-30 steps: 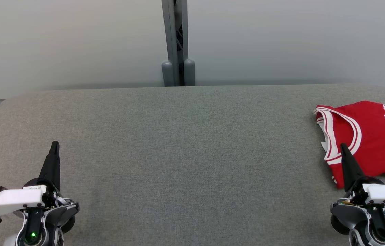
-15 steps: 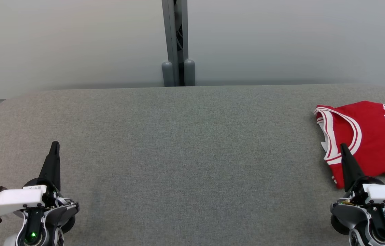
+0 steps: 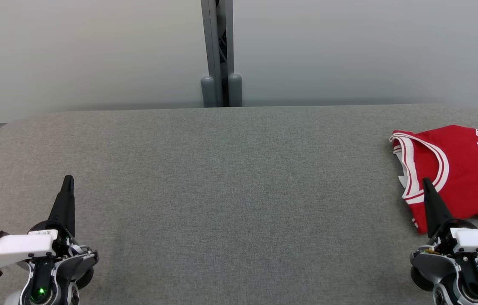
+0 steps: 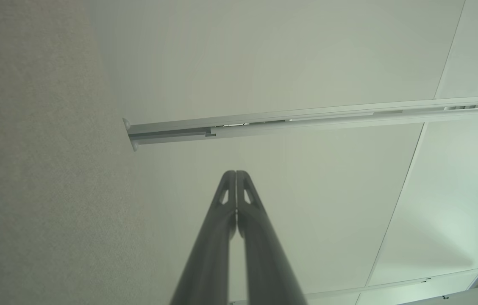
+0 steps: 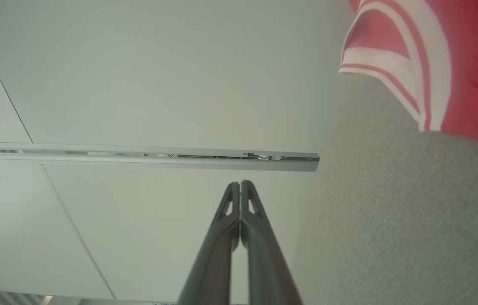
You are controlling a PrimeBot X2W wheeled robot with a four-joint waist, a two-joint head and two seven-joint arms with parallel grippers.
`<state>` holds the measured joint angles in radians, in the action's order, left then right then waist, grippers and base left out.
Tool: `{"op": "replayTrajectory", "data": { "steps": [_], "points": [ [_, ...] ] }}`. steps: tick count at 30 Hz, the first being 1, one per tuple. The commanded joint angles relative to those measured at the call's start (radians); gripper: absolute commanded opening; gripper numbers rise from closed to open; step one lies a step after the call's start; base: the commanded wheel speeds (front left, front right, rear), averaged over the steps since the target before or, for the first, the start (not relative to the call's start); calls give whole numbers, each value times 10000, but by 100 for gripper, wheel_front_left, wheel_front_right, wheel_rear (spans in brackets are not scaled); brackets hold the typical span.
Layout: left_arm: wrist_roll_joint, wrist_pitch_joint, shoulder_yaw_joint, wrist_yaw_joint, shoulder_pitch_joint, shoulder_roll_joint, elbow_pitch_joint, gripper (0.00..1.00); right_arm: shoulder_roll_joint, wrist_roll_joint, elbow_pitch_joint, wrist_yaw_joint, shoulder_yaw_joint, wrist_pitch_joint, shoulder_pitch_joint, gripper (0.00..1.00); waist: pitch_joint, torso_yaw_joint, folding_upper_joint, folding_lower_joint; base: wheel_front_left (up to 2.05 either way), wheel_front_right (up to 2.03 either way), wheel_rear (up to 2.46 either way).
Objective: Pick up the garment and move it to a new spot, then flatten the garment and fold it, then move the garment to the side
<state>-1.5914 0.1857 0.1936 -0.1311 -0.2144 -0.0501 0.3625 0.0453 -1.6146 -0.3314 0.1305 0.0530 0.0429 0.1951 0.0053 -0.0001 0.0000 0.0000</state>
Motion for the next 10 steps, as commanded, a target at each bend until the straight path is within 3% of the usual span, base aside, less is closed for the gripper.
{"op": "replayTrajectory", "data": {
  "steps": [1,10],
  "points": [
    [94,43,40,-51,-184,-28,-14,0,92,-22,9,4,16,7,60,0,0,0,0,0,0,0,0],
    [99,47,46,-51,-184,-23,-15,0,93,-22,9,4,16,7,59,0,0,0,0,0,0,0,0]
  ]
}}
